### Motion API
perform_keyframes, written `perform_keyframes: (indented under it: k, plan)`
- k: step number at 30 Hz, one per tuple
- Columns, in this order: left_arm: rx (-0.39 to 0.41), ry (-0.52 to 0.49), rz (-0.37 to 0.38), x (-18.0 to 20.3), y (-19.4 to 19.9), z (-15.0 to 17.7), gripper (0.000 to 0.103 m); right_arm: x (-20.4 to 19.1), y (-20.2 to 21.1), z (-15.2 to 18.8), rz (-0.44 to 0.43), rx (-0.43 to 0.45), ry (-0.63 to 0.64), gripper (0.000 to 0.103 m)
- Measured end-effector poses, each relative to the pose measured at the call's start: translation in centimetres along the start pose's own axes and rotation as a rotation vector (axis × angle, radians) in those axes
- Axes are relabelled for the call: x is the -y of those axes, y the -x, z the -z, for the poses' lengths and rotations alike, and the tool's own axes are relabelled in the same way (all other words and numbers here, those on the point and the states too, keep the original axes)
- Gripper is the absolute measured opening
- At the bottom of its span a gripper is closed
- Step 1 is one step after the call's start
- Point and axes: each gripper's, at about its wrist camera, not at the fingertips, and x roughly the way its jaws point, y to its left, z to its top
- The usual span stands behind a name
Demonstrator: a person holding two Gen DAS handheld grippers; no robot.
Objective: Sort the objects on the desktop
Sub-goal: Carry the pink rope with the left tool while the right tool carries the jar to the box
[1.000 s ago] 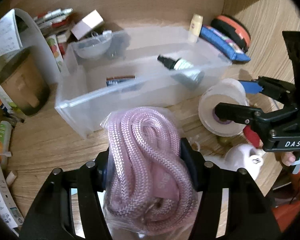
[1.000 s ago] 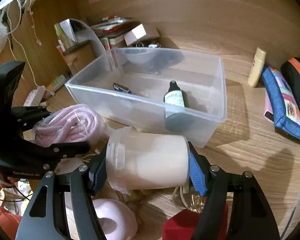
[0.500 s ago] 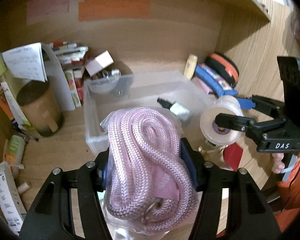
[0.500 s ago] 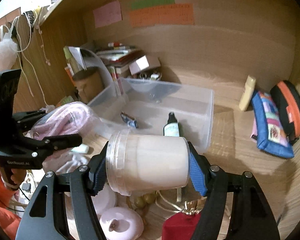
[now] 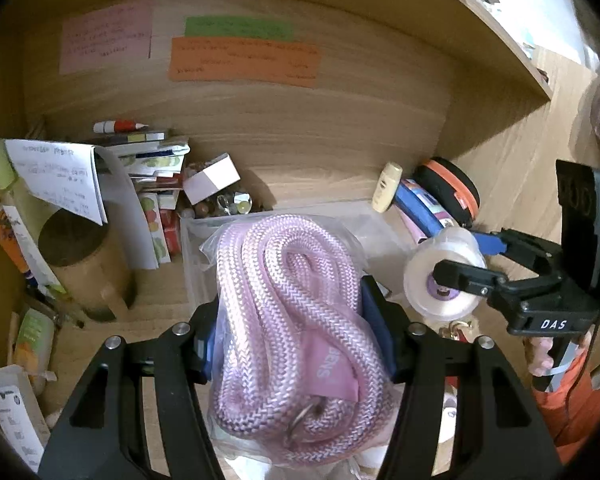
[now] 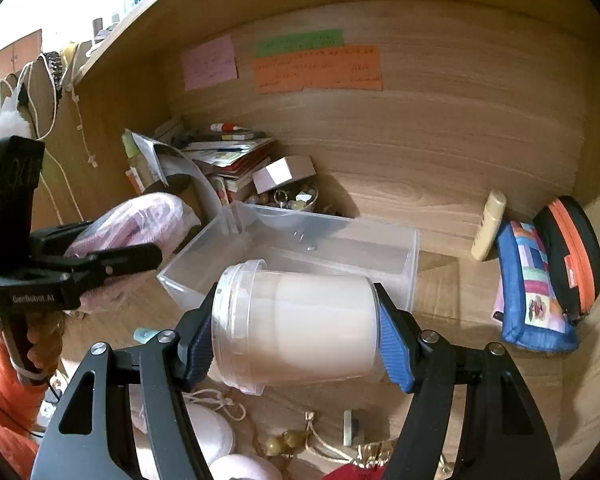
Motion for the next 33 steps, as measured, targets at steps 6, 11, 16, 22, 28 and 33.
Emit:
perform_keyframes:
  k: [6, 11, 16, 22, 28, 33]
  plan:
    - [-0.029, 0.011, 0.001, -1.0, -1.7, -0.7, 0.059, 0.6, -2.0, -0.5, 0.011, -0.031, -0.006, 0.066]
    - [-0.086, 0.012, -0.001, -1.7, -4.2, -0.9, 0.059, 1.0, -4.0, -0.8, 0.020, -0.066, -0.008, 0.066]
    - [-0.124, 0.004, -0.007, -2.3, -6.1, -0.7, 0.059, 1.1, -6.0, -0.9, 0.020, -0.098, -0.004, 0.065]
    - [-0.151, -0.003, -0.012, -2.7, -7.9, -0.8, 0.059, 1.3, -7.8, -1.2, 0.017, -0.129, 0.013, 0.066]
    - [-0.172, -0.036, -0.017, -2.5, -9.5, -0.5, 0.059, 1.4, -9.7, -1.0, -0.009, -0.163, 0.032, 0.065]
    - [-0.193, -0.043, -0.012, -2.7, -10.5, -0.2, 0.059, 0.2, -10.7, -0.7, 0.011, -0.179, 0.097, 0.066]
